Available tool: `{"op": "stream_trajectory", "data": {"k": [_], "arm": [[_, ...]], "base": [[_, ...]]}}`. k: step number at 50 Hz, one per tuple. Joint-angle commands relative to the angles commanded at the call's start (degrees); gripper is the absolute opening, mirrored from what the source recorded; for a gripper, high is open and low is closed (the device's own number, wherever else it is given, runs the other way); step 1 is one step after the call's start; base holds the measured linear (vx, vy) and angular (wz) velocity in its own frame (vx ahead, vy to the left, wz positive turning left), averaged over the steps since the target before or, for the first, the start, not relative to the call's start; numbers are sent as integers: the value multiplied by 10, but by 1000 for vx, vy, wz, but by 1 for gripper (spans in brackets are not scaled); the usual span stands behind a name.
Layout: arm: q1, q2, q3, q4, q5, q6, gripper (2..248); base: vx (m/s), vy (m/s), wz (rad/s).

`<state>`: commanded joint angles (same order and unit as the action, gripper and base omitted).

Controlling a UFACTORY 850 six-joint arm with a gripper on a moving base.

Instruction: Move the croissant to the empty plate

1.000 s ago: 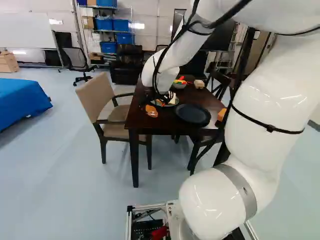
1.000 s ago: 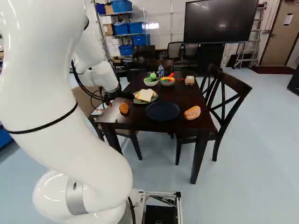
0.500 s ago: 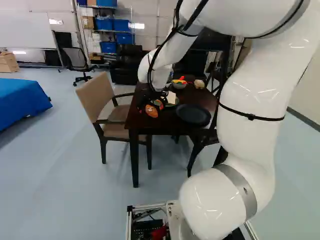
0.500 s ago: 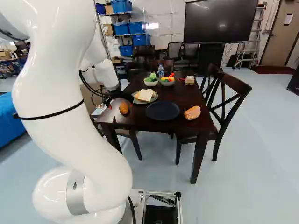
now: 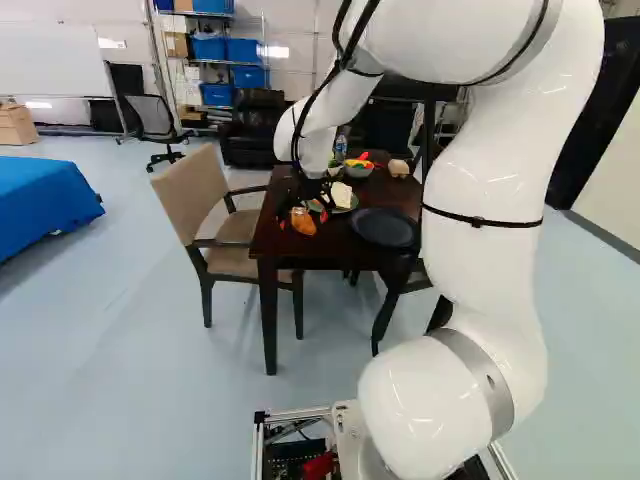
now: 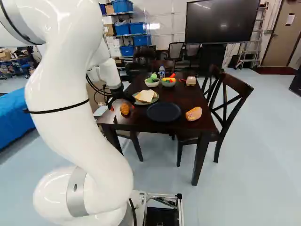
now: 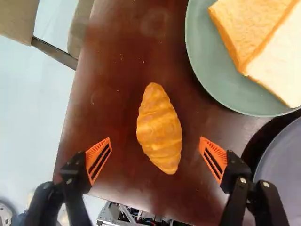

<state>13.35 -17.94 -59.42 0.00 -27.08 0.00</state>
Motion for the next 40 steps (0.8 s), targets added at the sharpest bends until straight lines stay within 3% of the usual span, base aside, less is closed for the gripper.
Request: {"op": "stream_trajectory", "data": {"k": [40], "arm": [[0,0,0,0,13,0,243]], "base": [[0,0,0]]}}
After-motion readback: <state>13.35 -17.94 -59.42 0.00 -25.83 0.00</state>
